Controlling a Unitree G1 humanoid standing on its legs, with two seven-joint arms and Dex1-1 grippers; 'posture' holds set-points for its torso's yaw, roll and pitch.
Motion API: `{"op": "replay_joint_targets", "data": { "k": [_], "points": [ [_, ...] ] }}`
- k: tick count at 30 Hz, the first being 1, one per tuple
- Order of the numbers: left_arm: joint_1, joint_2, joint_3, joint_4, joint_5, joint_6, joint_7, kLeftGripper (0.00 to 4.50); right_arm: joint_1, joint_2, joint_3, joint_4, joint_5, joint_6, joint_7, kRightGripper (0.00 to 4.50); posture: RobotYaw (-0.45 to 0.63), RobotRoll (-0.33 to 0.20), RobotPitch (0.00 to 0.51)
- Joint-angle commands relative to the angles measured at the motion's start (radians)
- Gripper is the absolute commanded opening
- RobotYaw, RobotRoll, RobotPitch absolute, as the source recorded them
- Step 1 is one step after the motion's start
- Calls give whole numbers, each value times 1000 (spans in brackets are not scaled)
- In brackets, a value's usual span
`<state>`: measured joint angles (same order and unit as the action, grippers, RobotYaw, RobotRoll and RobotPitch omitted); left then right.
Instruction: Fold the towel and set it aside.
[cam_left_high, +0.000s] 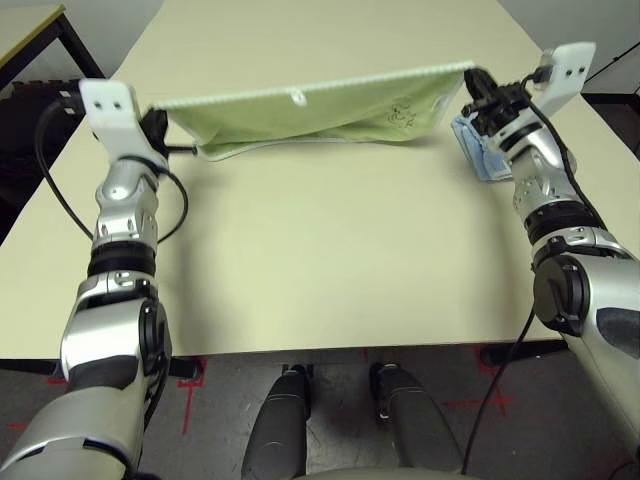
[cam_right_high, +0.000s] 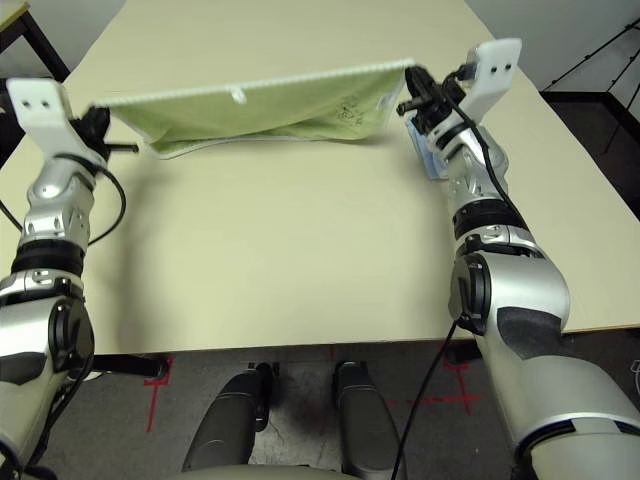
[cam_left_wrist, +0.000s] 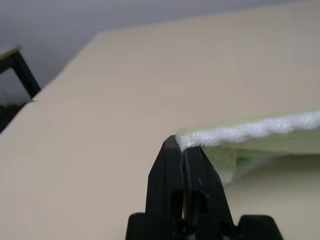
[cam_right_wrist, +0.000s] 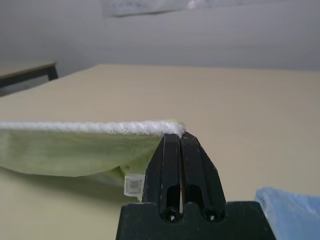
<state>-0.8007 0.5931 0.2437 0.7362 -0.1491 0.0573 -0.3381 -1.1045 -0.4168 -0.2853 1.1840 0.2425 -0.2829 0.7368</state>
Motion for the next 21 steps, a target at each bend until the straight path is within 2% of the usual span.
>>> {"op": "replay_joint_targets", "data": {
  "k": [1,3,7,9,13,18,21],
  "points": [
    [31,44,-25,-92,-19,170,-89,35,8,-23,16,-11,-6,61,65,0,26,0,199],
    [41,71,-52,-136,-25,267,-161,35,6,-39,41,-14,-25,115,117,0,26,0,199],
    [67,165,-153,-216,-23,491,-368,35,27,-96,143,-47,-71,310,361,0,32,0,201],
    [88,229,-225,-259,-25,593,-504,35,57,-129,203,-84,-104,338,473,0,32,0,201],
    [110,344,-347,-334,-27,689,-732,35,112,-191,301,-168,-157,341,634,0,27,0,206],
    [114,482,-455,-408,21,642,-945,35,161,-307,443,-277,-256,249,846,0,25,0,206],
    [137,558,-488,-455,40,585,-1047,35,171,-378,537,-312,-268,162,877,0,25,0,206]
  ]
}}
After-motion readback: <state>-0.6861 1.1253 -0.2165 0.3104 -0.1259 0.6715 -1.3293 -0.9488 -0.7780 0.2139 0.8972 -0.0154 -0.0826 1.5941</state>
